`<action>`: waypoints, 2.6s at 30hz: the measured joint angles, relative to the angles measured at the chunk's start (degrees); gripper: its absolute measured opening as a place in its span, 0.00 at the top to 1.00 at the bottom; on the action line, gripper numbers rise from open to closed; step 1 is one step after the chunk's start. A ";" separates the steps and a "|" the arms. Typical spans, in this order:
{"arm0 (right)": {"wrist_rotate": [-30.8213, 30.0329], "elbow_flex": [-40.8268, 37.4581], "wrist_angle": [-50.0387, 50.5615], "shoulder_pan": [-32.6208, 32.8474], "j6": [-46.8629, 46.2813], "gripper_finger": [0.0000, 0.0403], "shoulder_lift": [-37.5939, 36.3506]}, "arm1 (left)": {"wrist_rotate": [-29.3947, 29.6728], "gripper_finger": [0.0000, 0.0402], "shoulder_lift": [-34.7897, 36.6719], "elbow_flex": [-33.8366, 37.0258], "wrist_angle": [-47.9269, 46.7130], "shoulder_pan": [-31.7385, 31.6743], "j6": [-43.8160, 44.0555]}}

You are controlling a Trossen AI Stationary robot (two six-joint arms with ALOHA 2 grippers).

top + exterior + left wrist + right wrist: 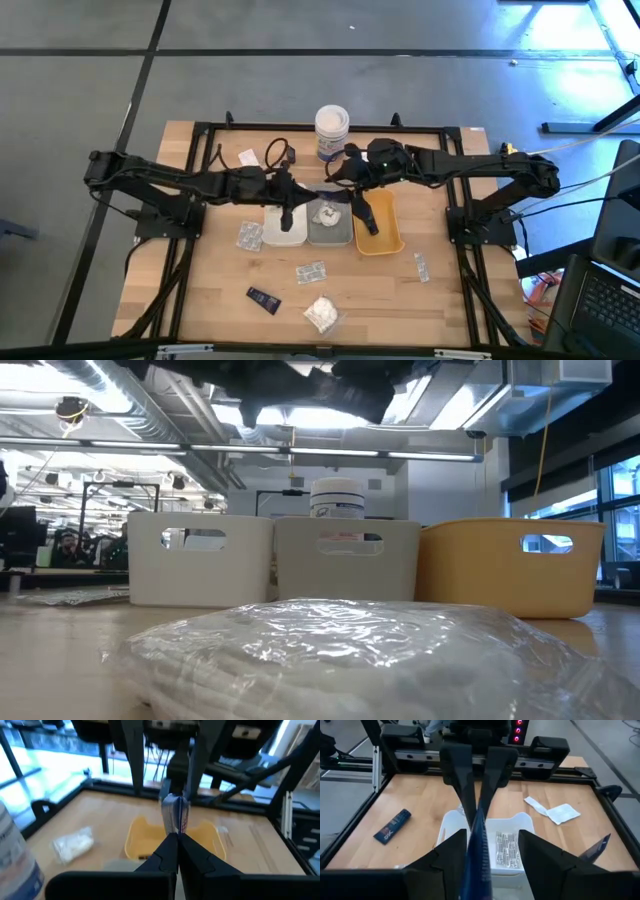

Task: Pick & Place Travel size toiletries
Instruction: Put the blue shave cream into the yellow bin

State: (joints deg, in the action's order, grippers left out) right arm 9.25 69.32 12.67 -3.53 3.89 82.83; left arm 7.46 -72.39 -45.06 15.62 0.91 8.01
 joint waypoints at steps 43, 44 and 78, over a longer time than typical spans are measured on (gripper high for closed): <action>-1.76 -0.02 -6.08 0.00 2.61 0.97 0.48 | -1.53 0.99 -2.17 -0.02 8.89 -2.98 -4.30; -1.76 -0.02 -6.08 0.00 2.59 0.97 0.48 | -1.55 0.99 -2.17 -0.02 8.89 -2.98 -4.30; -40.66 -17.78 14.06 10.82 -52.35 1.00 -8.83 | 18.35 0.67 15.65 15.16 3.81 -2.89 -8.78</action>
State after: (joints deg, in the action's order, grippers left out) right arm -31.41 51.53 26.73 7.29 -48.46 74.00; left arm 25.81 -56.74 -29.90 19.43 -1.98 -0.77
